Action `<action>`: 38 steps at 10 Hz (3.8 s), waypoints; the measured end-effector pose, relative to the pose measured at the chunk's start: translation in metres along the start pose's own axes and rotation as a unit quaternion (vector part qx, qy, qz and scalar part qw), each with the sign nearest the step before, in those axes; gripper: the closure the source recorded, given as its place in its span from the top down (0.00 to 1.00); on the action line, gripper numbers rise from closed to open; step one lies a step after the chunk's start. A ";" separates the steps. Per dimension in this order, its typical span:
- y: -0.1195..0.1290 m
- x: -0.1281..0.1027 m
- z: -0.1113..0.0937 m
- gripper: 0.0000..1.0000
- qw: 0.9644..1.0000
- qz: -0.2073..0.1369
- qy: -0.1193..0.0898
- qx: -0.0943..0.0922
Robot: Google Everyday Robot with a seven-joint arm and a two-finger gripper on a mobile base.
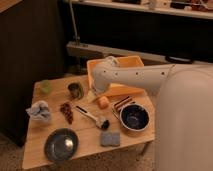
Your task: Place apple in metal cup
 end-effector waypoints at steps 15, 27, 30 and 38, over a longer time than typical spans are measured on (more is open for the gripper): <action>0.025 0.000 0.115 0.66 0.999 0.019 -0.029 0.016; 0.009 0.046 -0.035 0.57 0.997 -0.037 0.047 0.043; -0.010 0.087 -0.071 0.57 0.991 -0.075 0.091 0.059; -0.068 0.202 -0.019 0.57 0.977 -0.147 0.136 0.079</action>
